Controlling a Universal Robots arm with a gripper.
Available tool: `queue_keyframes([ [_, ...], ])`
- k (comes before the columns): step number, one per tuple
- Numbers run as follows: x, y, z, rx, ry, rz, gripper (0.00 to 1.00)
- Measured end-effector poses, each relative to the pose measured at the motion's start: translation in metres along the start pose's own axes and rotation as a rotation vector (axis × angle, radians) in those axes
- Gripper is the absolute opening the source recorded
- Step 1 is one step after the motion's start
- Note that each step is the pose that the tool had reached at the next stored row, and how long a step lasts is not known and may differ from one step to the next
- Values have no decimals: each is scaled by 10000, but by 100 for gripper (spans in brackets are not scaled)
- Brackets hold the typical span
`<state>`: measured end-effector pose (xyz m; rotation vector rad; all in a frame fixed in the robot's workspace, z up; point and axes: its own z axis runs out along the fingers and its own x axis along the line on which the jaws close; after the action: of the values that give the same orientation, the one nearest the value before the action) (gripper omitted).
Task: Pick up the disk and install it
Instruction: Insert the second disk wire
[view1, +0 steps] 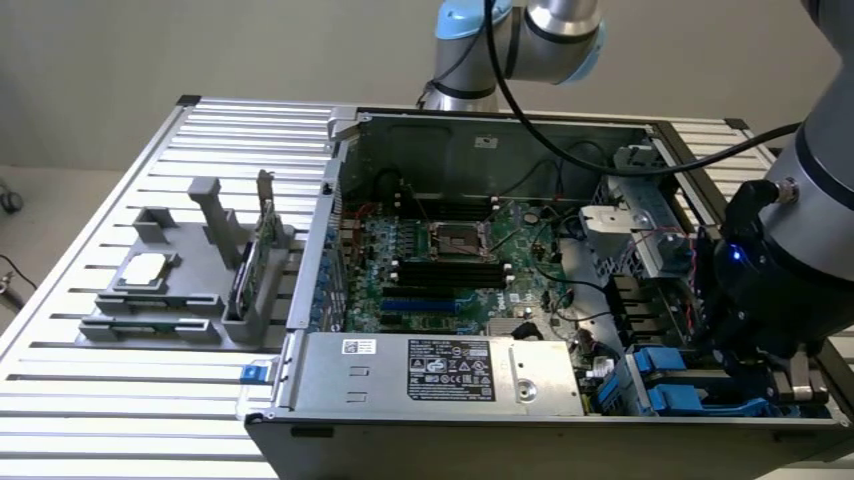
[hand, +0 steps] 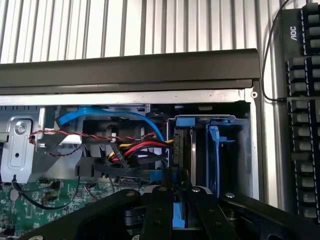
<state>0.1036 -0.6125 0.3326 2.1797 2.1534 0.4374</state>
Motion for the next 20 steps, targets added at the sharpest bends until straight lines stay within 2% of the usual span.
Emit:
queue_keyframes([
  [6,-17,10,23,5,98,26,17],
  [12,-45,2,65,7,167,43,17],
  [15,-52,2,73,22,227,58,17],
  [17,-56,5,61,24,271,69,18],
  [18,-54,9,37,24,299,76,25],
  [20,-47,8,-9,25,345,86,25],
])
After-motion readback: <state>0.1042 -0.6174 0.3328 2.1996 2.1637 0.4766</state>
